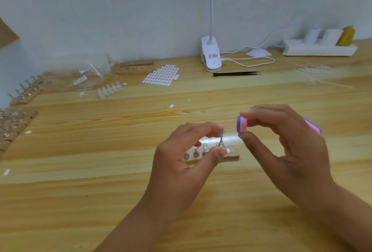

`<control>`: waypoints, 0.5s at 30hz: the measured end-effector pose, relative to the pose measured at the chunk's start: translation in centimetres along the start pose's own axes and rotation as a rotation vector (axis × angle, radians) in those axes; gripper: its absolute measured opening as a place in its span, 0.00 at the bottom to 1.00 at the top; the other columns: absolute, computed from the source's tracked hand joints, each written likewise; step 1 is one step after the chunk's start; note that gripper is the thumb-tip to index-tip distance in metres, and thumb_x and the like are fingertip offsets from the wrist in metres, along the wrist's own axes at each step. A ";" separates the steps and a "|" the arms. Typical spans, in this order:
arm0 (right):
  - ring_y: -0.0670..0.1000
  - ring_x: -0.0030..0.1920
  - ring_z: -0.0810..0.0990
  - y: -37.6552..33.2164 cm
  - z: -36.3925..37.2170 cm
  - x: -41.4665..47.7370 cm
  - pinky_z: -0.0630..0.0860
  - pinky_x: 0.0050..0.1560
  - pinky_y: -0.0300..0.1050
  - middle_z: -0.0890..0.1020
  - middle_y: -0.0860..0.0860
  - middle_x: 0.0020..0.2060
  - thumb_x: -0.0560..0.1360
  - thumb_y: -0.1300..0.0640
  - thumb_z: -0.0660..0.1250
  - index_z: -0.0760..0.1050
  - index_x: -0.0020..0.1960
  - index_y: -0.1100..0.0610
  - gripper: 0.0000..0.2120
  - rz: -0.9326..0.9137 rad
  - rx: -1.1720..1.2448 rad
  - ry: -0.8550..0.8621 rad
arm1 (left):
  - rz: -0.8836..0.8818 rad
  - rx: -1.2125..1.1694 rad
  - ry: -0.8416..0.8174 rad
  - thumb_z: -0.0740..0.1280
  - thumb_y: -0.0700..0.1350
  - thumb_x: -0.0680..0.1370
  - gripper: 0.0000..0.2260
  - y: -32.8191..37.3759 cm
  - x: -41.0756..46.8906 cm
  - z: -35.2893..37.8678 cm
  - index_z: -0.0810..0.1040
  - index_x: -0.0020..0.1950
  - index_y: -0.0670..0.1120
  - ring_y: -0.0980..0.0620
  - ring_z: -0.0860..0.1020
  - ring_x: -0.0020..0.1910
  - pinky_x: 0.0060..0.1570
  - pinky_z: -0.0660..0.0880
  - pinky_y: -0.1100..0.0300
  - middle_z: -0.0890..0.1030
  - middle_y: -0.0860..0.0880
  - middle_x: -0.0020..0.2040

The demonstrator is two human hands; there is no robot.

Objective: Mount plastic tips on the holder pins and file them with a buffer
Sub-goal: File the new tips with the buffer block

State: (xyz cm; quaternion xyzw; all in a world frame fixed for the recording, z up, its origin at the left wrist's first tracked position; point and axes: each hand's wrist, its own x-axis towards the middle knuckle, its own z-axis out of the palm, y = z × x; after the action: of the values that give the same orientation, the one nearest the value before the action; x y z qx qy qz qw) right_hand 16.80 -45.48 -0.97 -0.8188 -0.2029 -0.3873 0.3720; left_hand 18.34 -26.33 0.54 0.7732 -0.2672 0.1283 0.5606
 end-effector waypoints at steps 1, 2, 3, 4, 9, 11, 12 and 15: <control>0.36 0.54 0.78 -0.6 0.2 0.0 0.69 0.56 0.26 0.79 0.43 0.50 0.77 0.64 0.72 0.77 0.59 0.56 0.12 -0.049 0.000 0.023 | 0.004 0.013 -0.008 0.72 0.49 0.73 0.12 0.0 -0.1 0.1 0.82 0.56 0.52 0.60 0.79 0.51 0.50 0.72 0.70 0.82 0.58 0.51; 0.36 0.54 0.78 -0.9 0.3 -0.2 0.69 0.57 0.26 0.79 0.44 0.50 0.77 0.63 0.71 0.77 0.59 0.57 0.12 -0.109 -0.012 0.028 | 0.018 0.030 -0.017 0.72 0.48 0.73 0.12 0.0 -0.1 0.2 0.82 0.57 0.52 0.59 0.79 0.51 0.50 0.72 0.70 0.82 0.58 0.51; 0.38 0.55 0.78 -1.0 0.5 -0.5 0.71 0.58 0.29 0.80 0.47 0.51 0.77 0.63 0.70 0.77 0.60 0.59 0.12 -0.157 -0.019 0.017 | 0.031 0.043 -0.025 0.73 0.47 0.73 0.13 -0.1 -0.3 0.3 0.82 0.57 0.52 0.59 0.79 0.52 0.50 0.72 0.70 0.82 0.58 0.51; 0.43 0.55 0.80 -0.8 0.6 -0.7 0.73 0.59 0.33 0.81 0.50 0.51 0.78 0.63 0.70 0.77 0.60 0.59 0.12 -0.180 -0.020 -0.001 | 0.032 0.043 -0.032 0.74 0.46 0.73 0.13 -0.1 -0.3 0.3 0.82 0.57 0.52 0.58 0.79 0.51 0.49 0.72 0.70 0.82 0.58 0.52; 0.53 0.51 0.82 1.5 0.6 -0.4 0.76 0.58 0.41 0.82 0.54 0.49 0.76 0.66 0.70 0.81 0.57 0.62 0.10 -0.047 -0.077 -0.123 | -0.069 -0.116 0.003 0.72 0.48 0.73 0.09 -0.4 0.0 -0.3 0.83 0.54 0.52 0.50 0.80 0.50 0.50 0.75 0.60 0.83 0.55 0.50; 0.52 0.51 0.82 1.4 0.6 -0.3 0.77 0.57 0.43 0.82 0.52 0.49 0.76 0.66 0.70 0.81 0.57 0.62 0.10 -0.015 -0.045 -0.123 | -0.061 -0.096 -0.001 0.72 0.48 0.74 0.10 -0.4 0.1 -0.2 0.82 0.54 0.51 0.50 0.80 0.51 0.50 0.75 0.60 0.83 0.55 0.50; 0.48 0.52 0.82 1.1 0.5 -0.2 0.76 0.57 0.41 0.82 0.51 0.49 0.76 0.66 0.70 0.80 0.57 0.60 0.11 -0.007 -0.017 -0.100 | -0.049 -0.060 -0.011 0.72 0.47 0.74 0.10 -0.4 0.1 -0.1 0.82 0.54 0.50 0.53 0.80 0.50 0.49 0.75 0.63 0.83 0.56 0.50; 0.41 0.56 0.79 -0.3 0.5 -0.2 0.71 0.59 0.31 0.81 0.49 0.53 0.77 0.63 0.71 0.78 0.60 0.57 0.12 -0.062 -0.018 -0.017 | -0.018 0.042 -0.030 0.74 0.43 0.73 0.11 -0.4 -0.1 0.5 0.83 0.55 0.49 0.56 0.79 0.50 0.49 0.73 0.66 0.83 0.57 0.50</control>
State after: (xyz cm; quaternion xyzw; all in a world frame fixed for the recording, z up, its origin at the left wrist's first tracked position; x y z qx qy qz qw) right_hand 16.74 -44.87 -1.17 -0.8188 -0.2280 -0.3933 0.3507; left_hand 18.47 -26.65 0.00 0.7890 -0.2660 0.1173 0.5413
